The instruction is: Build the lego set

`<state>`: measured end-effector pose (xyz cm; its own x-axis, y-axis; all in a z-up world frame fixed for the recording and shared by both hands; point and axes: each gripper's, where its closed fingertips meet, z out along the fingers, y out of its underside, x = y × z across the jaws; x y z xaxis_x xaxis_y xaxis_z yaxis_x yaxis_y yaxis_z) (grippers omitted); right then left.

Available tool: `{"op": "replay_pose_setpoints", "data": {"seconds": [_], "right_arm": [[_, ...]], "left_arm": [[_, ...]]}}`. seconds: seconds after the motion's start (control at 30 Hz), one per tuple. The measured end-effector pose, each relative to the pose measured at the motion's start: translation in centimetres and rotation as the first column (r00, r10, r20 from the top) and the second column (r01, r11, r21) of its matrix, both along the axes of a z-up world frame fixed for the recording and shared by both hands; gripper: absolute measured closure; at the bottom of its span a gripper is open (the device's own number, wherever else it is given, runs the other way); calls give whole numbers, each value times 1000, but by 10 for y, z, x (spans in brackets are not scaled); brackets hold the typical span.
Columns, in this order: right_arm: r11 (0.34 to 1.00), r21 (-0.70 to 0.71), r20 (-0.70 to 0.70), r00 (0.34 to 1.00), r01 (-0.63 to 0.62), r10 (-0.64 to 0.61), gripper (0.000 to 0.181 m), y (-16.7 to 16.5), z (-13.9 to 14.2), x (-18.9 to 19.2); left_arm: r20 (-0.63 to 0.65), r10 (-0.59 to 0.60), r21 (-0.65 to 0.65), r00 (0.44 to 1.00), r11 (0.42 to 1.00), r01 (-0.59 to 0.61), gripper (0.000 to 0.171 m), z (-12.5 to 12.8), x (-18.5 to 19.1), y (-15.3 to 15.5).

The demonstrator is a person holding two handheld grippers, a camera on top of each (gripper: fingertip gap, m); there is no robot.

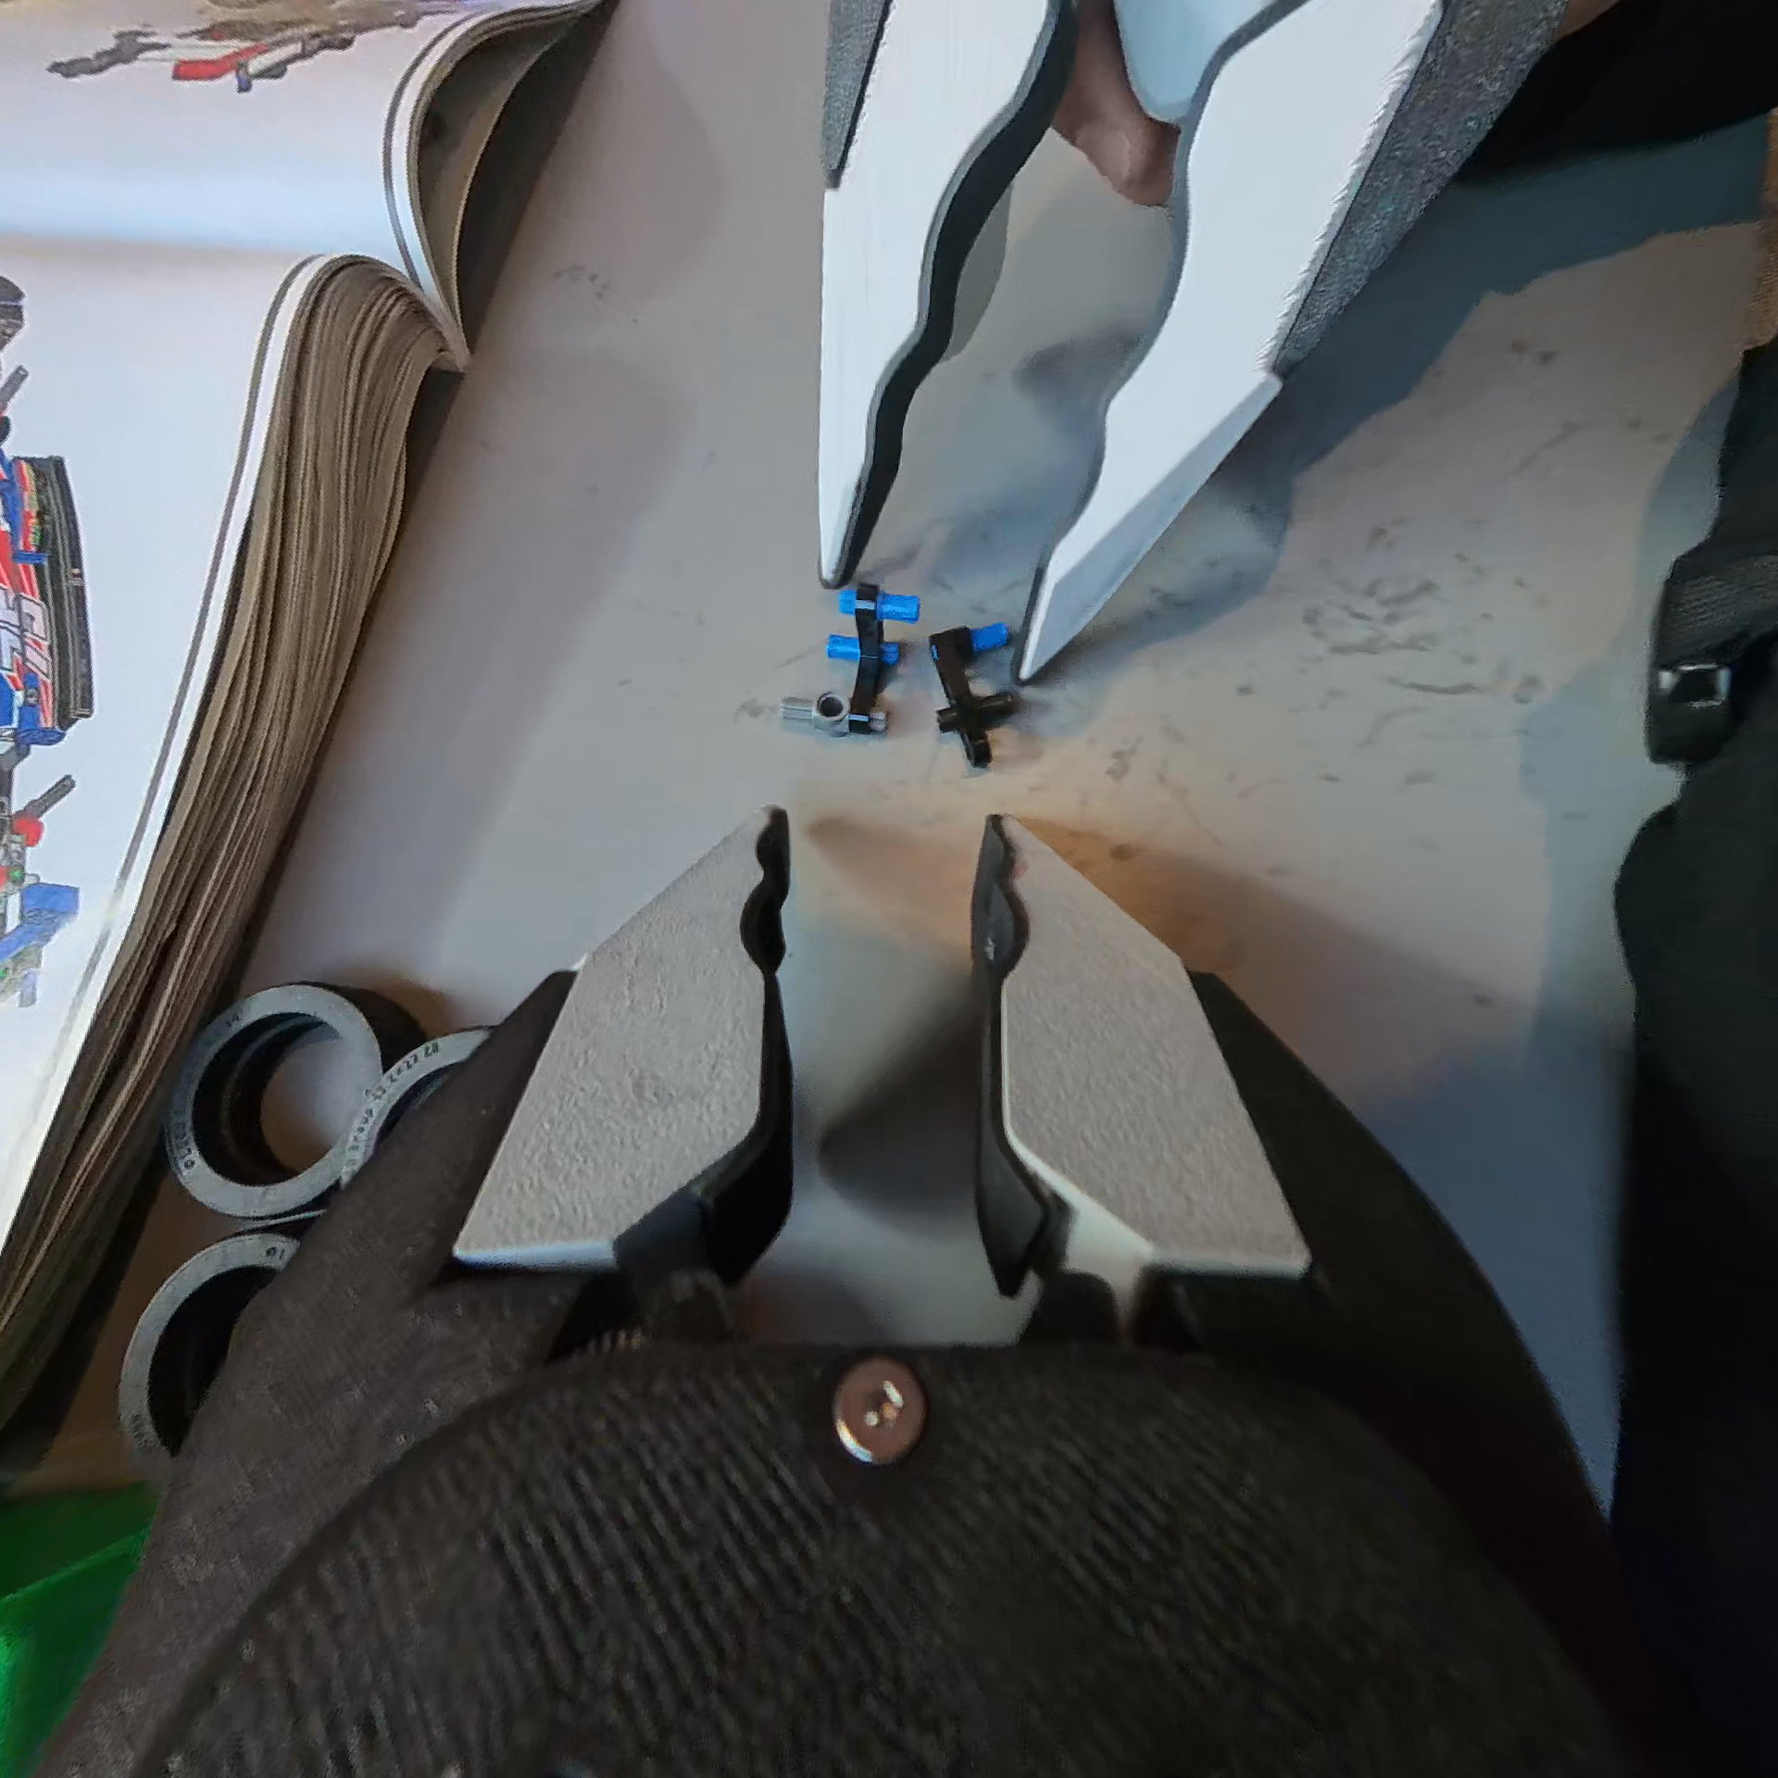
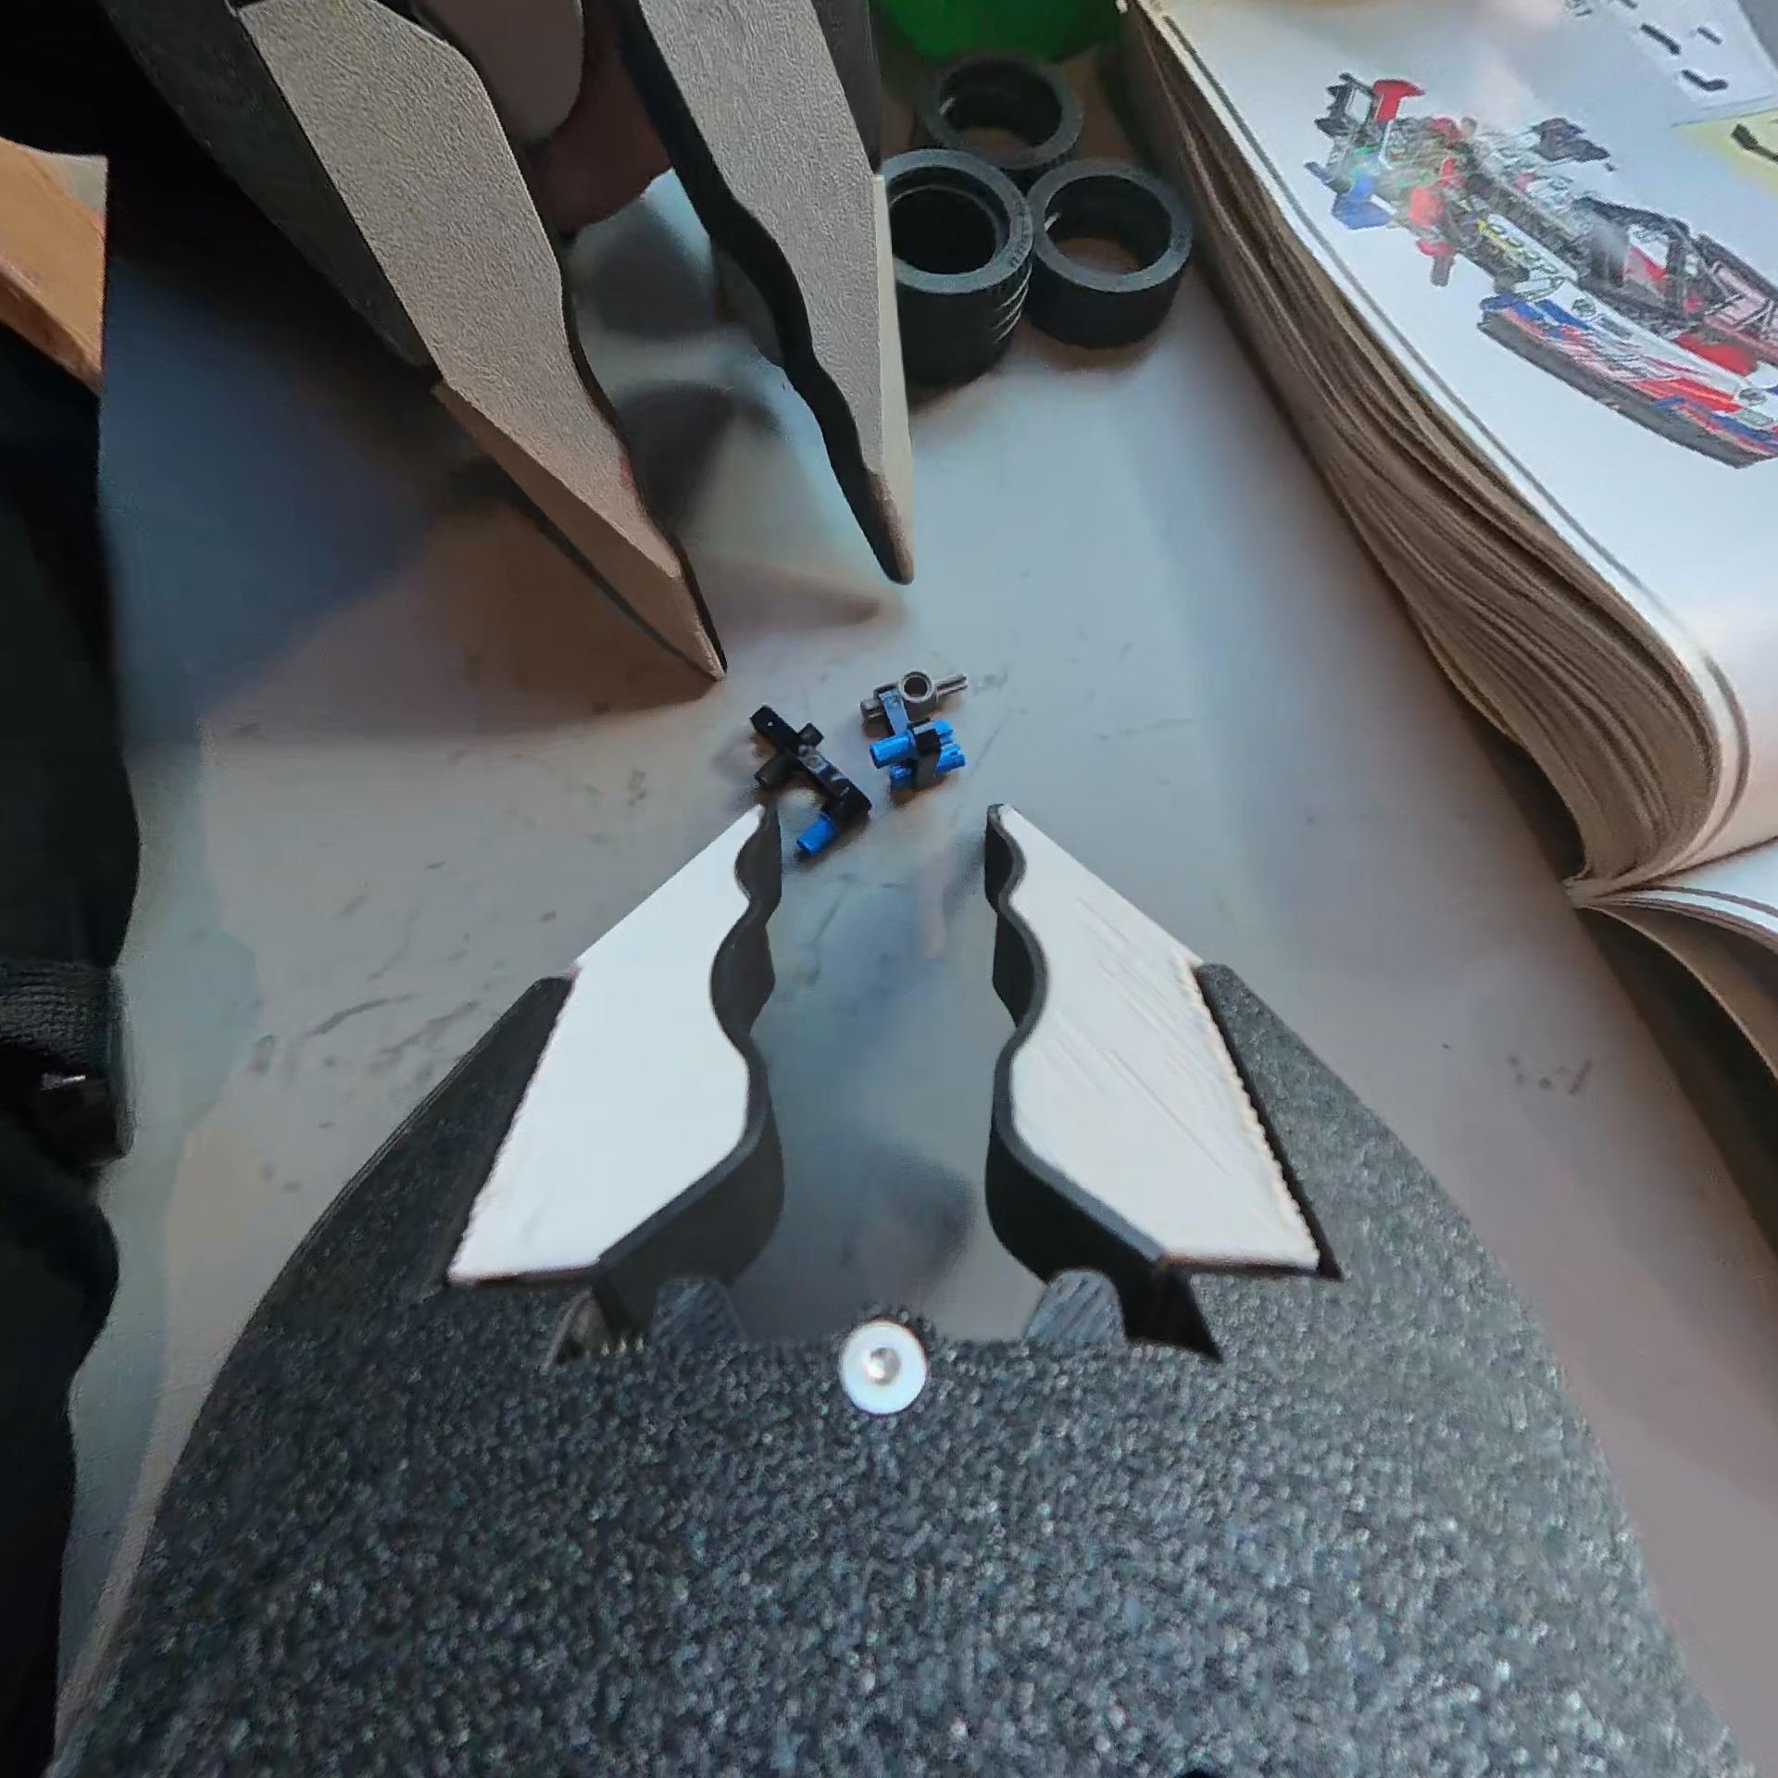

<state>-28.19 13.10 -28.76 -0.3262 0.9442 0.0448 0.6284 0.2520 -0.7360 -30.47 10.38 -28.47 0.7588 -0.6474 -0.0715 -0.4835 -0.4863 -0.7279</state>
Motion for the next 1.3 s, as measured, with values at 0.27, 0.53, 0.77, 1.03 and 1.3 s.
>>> {"op": "replay_pose_setpoints", "data": {"seconds": [0.27, 0.53, 0.77, 1.03, 1.3], "right_arm": [[999, 45, -24, 1000, -14, 15, 136, -3, 2, -4], [995, 53, -20, 996, -88, 90, 139, -6, 2, -9], [986, 103, -9, 991, -130, 131, 140, -3, 3, -9], [988, 77, 15, 991, -131, 130, 150, -3, 1, -11], [980, 129, 3, 988, -152, 152, 156, -4, 8, -14]], "left_arm": [[43, 15, -51, 999, 999, -13, 127, -2, 15, 7], [53, 17, -61, 998, 998, -14, 131, -2, 13, 13], [49, 37, -60, 998, 998, -34, 134, -2, 7, 8], [49, 61, -59, 997, 997, -58, 146, -2, 7, 17], [21, 53, -31, 998, 998, -52, 151, -1, 8, 16]]}}
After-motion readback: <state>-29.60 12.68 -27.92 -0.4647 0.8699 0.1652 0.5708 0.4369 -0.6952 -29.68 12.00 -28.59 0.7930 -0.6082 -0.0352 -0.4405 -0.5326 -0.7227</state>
